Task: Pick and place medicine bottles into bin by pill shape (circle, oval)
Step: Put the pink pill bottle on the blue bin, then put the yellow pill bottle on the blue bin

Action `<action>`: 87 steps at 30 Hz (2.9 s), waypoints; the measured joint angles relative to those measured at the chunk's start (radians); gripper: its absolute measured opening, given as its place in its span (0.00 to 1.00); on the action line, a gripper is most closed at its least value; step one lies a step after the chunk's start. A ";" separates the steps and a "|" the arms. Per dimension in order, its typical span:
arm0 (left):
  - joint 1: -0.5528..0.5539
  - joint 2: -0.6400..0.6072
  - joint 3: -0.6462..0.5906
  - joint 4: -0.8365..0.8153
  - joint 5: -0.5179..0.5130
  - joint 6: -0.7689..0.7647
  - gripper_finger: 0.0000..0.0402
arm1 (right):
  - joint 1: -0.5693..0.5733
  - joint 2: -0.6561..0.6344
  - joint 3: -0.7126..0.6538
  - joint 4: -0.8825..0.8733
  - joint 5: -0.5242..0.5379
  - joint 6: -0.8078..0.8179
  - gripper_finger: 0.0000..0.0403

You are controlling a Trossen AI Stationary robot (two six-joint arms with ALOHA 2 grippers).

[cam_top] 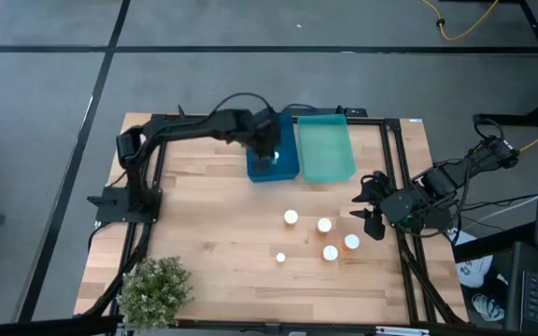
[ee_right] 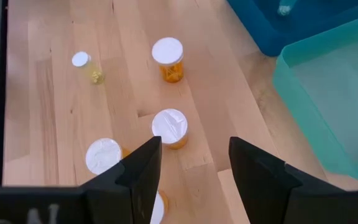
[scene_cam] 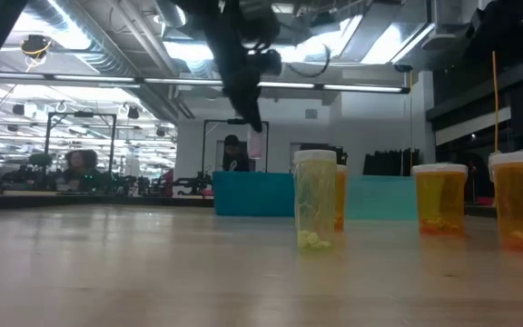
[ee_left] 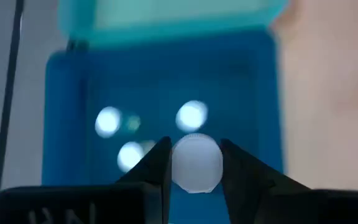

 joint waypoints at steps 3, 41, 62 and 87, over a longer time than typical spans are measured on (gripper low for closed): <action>0.034 0.008 -0.011 -0.015 0.057 -0.014 0.21 | 0.000 0.003 0.000 0.000 0.000 -0.001 0.47; 0.026 0.010 -0.179 0.220 0.047 -0.034 0.55 | 0.000 0.004 0.000 0.000 0.001 0.003 0.47; -0.540 0.019 -0.246 0.138 0.069 -0.237 0.53 | 0.000 0.004 0.000 0.000 0.001 -0.003 0.47; -0.663 0.167 -0.252 0.565 0.116 -0.286 0.53 | 0.000 0.003 -0.001 0.000 0.000 0.006 0.47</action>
